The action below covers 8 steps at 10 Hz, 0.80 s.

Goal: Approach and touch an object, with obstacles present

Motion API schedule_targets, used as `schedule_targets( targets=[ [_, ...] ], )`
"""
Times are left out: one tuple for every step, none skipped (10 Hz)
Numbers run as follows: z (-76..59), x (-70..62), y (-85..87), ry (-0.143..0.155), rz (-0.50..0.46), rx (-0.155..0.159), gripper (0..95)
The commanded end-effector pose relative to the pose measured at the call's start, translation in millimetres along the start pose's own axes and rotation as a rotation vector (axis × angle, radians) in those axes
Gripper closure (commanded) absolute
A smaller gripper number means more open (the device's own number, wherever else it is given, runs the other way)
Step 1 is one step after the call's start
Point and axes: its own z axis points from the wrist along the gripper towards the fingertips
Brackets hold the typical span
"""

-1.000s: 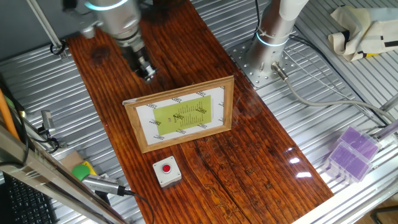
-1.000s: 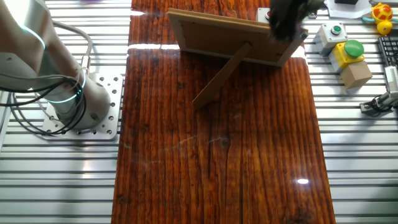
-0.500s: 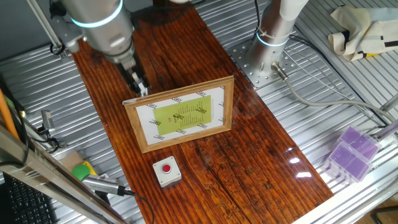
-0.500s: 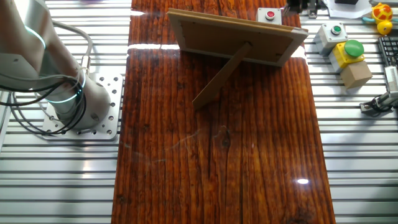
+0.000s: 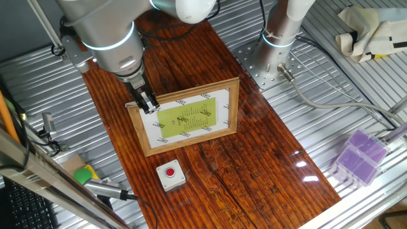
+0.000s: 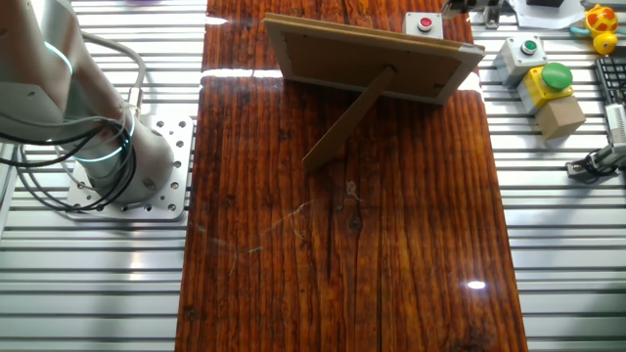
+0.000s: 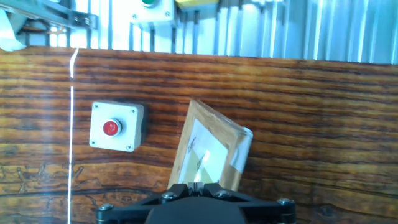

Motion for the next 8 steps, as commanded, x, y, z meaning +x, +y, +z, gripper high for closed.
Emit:
schedule_targets(
  targets=[
    [-1.1,-0.2,0.0,0.004,-0.001,0.004,95.0],
    [-1.0,-0.2,-0.1,0.004,0.000,0.004,95.0],
    [-1.0,-0.2,-0.1,0.002,0.003,0.004,95.0],
    [-0.9,-0.1,-0.2,0.003,0.004,0.006,95.0],
    [-0.9,0.0,-0.3,0.003,0.011,0.007,95.0],
    [-0.7,0.1,-0.6,0.004,0.017,0.008,95.0],
    [-0.5,0.3,-0.9,0.005,0.021,0.009,95.0],
    [-0.5,0.3,-0.9,0.004,0.028,0.008,95.0]
  ],
)
